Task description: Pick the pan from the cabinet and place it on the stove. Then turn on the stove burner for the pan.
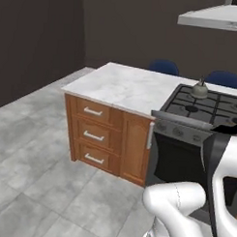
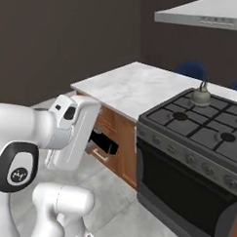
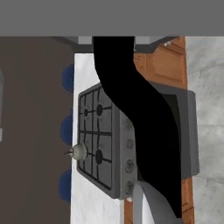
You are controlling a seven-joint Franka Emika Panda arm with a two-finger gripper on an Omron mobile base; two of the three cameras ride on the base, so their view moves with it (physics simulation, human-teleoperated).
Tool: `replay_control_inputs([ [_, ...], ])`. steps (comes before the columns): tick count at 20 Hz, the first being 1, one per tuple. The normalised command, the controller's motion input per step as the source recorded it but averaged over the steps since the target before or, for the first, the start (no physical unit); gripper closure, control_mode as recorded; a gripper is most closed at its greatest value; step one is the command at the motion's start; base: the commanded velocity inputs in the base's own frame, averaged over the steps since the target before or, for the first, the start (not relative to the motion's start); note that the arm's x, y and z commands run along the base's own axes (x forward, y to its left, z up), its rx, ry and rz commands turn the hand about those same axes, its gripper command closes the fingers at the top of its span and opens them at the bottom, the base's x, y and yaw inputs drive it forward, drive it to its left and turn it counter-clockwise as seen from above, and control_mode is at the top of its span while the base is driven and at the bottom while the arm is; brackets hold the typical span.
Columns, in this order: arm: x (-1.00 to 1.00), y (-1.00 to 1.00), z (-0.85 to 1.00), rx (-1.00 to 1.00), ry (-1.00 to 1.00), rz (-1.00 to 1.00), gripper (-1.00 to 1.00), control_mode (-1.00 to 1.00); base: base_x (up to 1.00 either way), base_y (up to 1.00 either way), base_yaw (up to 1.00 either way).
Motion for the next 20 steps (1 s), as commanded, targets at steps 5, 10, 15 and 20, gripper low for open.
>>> replay_control_inputs([
  [5,0.00,0.00,0.00,0.00,0.00,0.00,1.00,1.00,0.40,0.30,-0.33],
  [10,0.00,0.00,0.00,0.00,0.00,0.00,1.00,1.00,0.43,0.39,-0.31],
  [15,0.00,0.00,0.00,0.00,0.00,0.00,1.00,1.00,0.54,0.37,-0.29],
  [20,0.00,0.00,0.00,0.00,0.00,0.00,1.00,1.00,0.65,0.17,-0.28],
])
